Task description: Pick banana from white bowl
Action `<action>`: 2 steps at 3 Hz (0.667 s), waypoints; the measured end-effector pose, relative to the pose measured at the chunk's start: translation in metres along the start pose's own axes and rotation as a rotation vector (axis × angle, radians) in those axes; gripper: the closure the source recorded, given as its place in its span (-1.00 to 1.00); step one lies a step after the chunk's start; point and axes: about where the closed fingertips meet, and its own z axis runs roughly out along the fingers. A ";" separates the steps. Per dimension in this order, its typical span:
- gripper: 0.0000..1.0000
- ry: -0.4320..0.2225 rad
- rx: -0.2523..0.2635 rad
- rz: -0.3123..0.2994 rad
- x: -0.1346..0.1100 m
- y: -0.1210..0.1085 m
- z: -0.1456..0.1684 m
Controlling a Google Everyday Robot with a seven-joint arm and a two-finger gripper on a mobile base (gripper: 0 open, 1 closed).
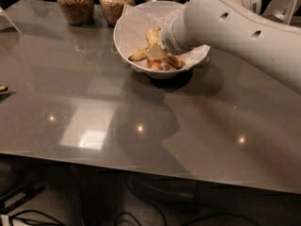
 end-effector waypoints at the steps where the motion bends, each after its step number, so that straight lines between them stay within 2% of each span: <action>1: 0.00 0.025 0.002 0.018 0.009 -0.004 0.009; 2: 0.38 0.032 0.001 0.022 0.012 -0.004 0.012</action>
Offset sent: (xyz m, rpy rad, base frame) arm 0.0110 -0.0116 -0.0262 -0.0062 0.0522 -0.0400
